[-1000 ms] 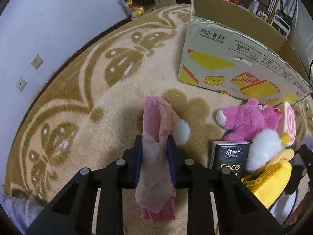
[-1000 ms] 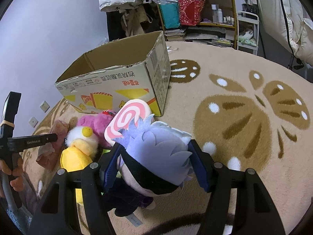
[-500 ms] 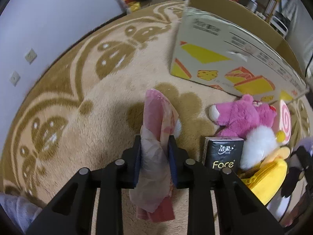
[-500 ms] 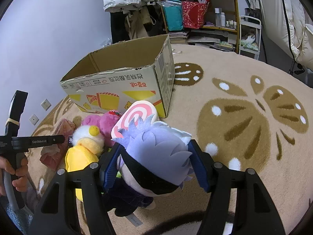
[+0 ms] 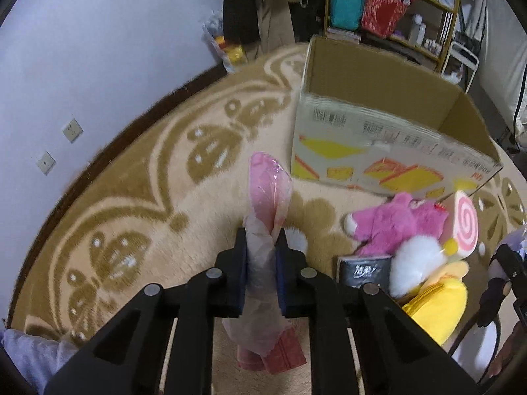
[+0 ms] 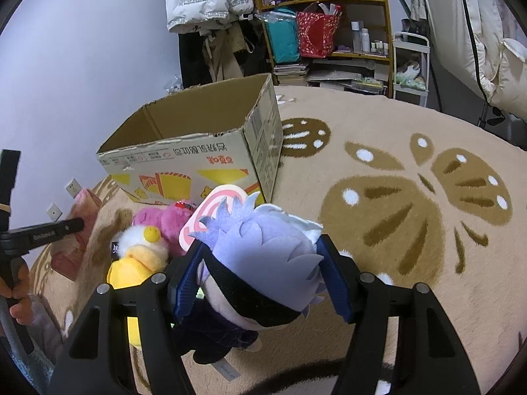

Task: Organize soft objects
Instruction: 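Lift both held items over the cardboard box and open both grippers inside it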

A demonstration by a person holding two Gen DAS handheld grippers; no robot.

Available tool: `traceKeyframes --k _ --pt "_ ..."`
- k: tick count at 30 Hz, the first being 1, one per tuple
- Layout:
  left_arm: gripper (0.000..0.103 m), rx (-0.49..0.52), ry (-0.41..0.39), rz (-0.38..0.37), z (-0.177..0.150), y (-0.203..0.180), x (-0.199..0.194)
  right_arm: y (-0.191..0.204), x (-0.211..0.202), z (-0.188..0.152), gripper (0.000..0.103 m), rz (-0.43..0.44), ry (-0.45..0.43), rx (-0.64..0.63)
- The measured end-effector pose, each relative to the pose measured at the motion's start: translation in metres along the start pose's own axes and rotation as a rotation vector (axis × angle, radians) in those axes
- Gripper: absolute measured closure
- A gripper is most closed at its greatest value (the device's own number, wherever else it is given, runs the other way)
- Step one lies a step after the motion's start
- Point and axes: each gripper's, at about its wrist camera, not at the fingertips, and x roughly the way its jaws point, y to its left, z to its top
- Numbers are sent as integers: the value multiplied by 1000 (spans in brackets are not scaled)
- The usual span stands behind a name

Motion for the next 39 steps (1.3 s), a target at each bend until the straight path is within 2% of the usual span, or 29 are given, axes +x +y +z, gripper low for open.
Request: traceKeyframes --k 8,13,21,24,29,39 --pt "90 -3 -228 6 17 0 -61 6 -17 11 34 0 -87 -18" --pt "90 25 -325 18 31 -6 -87 13 -28 25 34 24 -149 -32" --pt "90 127 -408 75 61 -27 -95 22 -29 54 34 55 -219 -52" --pt "90 129 -417 82 72 -30 -92 25 -27 67 34 65 -247 -62" --pt "90 116 -427 59 92 -32 -83 35 -21 93 34 73 -281 -106" --pt "89 125 -460 17 116 -49 -65 49 -1 130 33 23 -340 -150"
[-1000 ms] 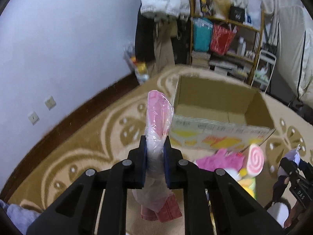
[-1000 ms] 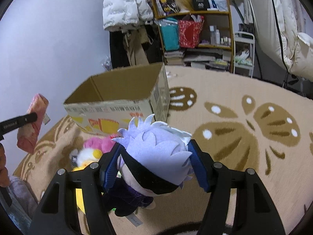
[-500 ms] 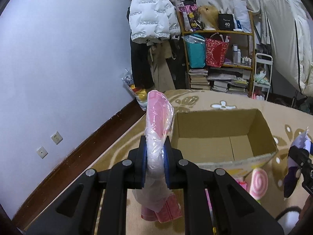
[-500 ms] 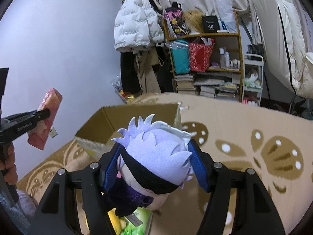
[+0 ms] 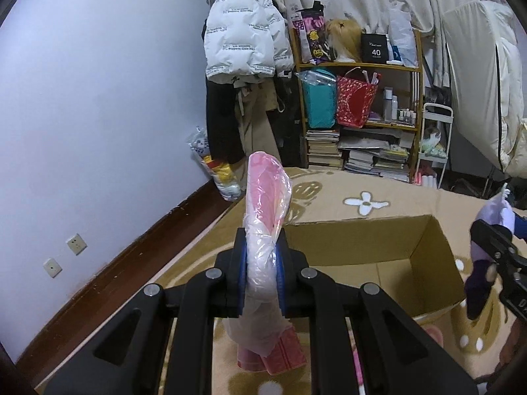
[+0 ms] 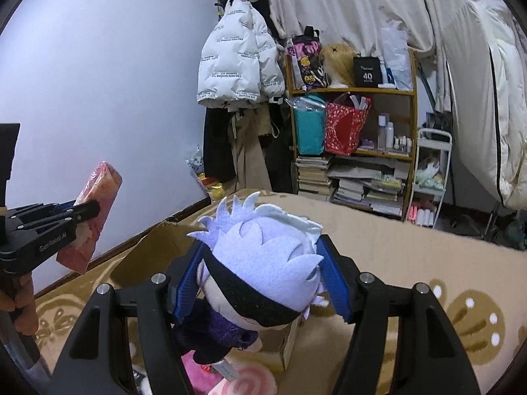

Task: Organize soft objects
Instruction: 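Lift both held items over the cardboard box and open both grippers inside it, then withdraw both grippers from the box back toward the remaining pile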

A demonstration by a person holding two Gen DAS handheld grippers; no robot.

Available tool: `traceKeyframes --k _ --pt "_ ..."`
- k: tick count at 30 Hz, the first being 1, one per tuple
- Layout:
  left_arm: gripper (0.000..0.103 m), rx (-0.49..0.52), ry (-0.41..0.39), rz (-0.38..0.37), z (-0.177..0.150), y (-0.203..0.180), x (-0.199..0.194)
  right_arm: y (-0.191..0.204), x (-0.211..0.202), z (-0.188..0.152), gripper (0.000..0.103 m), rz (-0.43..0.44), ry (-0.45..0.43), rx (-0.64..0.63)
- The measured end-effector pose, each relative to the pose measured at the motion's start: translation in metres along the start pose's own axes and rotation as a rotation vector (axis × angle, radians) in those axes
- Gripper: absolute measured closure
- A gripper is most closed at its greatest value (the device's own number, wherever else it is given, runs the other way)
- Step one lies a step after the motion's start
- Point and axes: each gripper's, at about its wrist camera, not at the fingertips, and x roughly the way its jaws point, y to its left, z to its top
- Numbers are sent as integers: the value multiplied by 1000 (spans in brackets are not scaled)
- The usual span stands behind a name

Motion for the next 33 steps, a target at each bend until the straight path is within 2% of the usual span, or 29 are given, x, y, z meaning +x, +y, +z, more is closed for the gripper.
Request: traceKeyframes --k 6,10,23,26,29,32,33 --pt "89 -11 5 -33 1 -8 16 -7 18 3 33 25 13 49" --pt "89 -25 20 -63 -6 -14 23 -2 27 1 33 5 2 11" --pt "82 -46 110 -79 -21 -14 43 -12 48 -17 28 11 89 35" --pt "73 -59 115 -81 -23 -10 41 -16 47 -17 19 15 93 49" --pt "57 -69 114 -84 -23 -8 39 -19 46 -19 13 17 101 66" --pt "38 -67 104 -72 -23 -8 35 -19 44 -21 8 15 113 67" --pt "34 -66 104 -64 -23 -8 33 -18 42 -21 3 11 114 66"
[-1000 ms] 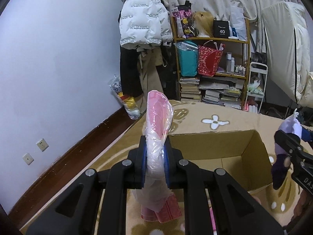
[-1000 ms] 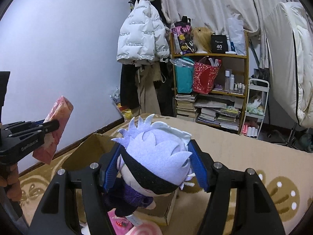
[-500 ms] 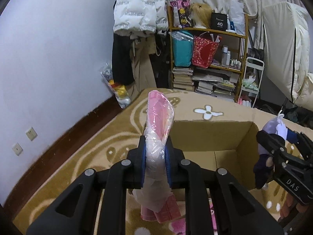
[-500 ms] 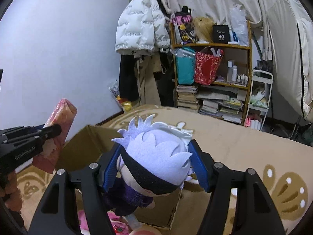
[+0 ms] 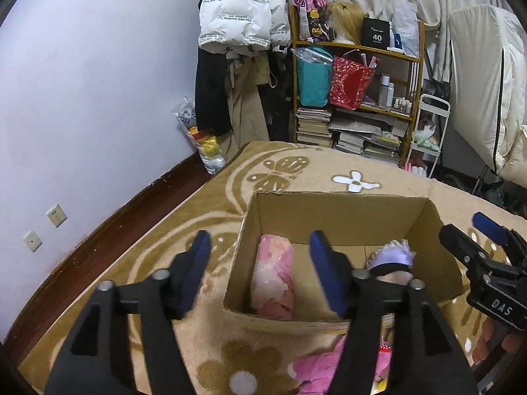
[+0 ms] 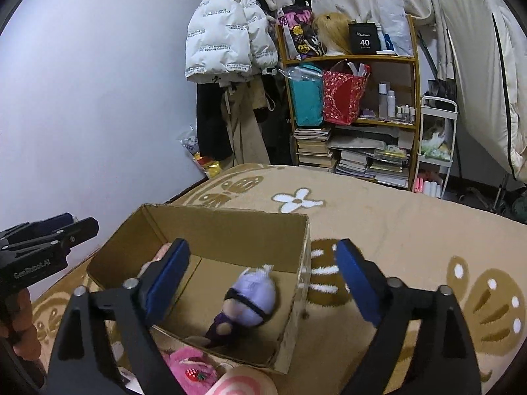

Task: Organize soft objects
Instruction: 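Withdraw both grippers from the box back toward the remaining pile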

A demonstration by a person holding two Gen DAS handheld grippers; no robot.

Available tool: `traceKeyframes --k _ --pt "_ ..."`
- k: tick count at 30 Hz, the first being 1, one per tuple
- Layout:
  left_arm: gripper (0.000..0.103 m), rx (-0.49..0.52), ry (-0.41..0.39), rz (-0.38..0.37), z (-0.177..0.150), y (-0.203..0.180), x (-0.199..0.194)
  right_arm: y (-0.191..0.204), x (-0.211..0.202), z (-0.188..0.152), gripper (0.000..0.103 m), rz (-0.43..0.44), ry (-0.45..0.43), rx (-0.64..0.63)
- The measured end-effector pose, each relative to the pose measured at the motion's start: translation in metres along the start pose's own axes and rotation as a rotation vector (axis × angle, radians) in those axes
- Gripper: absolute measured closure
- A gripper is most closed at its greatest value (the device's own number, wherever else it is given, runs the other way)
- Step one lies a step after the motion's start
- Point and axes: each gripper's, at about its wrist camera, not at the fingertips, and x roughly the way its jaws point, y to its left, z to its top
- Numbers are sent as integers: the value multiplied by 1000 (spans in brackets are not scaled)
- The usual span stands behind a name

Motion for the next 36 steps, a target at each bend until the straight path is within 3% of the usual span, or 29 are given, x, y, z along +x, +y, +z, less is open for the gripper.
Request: traceKeyframes --k 2,7,18,36 --pt "18 -3 11 22 0 1 -3 1 -5 0 0 -7 -7 0" --pt "4 -27 -5 79 -1 8 -17 2 -16 3 0 -2 3 4" --pt "1 -56 25 73 -14 32 -61 10 -55 0 0 -17 13 -2" --pt "1 -26 181 -2 -68 29 -96 20 -110 -34 0 -58 43 61"
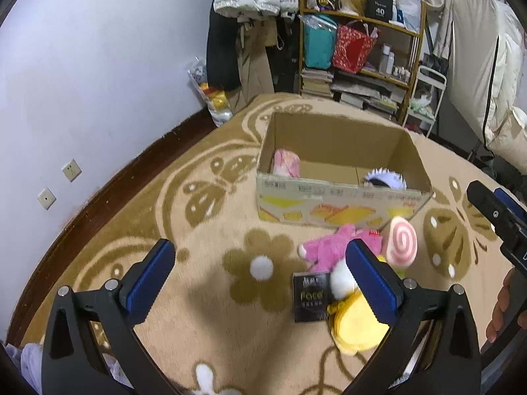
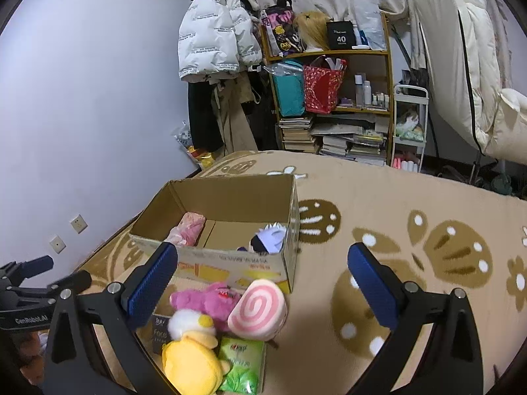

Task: Organize soft objects
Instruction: 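Withdraw both grippers from the box back toward the remaining pile, then close the left gripper on the black Face tissue pack while the right gripper grasps the yellow duck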

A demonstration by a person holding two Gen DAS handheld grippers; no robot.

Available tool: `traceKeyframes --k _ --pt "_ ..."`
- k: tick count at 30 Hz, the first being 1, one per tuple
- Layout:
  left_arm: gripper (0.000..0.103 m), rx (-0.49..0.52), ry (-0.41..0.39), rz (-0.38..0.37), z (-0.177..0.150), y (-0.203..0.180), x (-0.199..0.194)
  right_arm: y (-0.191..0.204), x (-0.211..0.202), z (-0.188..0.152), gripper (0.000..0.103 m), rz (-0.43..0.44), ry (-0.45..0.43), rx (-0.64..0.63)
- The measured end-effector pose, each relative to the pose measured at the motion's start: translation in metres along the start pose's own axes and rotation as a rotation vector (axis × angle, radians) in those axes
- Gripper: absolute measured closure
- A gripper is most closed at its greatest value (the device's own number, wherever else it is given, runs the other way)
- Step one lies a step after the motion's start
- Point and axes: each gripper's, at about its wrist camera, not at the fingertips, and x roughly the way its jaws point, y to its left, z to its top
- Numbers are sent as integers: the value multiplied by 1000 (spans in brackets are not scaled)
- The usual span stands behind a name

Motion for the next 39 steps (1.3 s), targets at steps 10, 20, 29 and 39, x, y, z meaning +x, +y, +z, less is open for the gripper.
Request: traceKeyframes --k 10,20,29,39 --pt "1 -6 128 -9 -18 1 23 6 -5 -31 0 9 50 23" --pt "1 -41 213 -10 -27 8 45 24 11 -59 0 32 109 -44" --pt "1 -50 308 28 -36 14 65 33 30 -79 0 46 173 -79" --pt "1 -73 343 -20 -39 13 79 57 51 -99 0 92 247 -165"
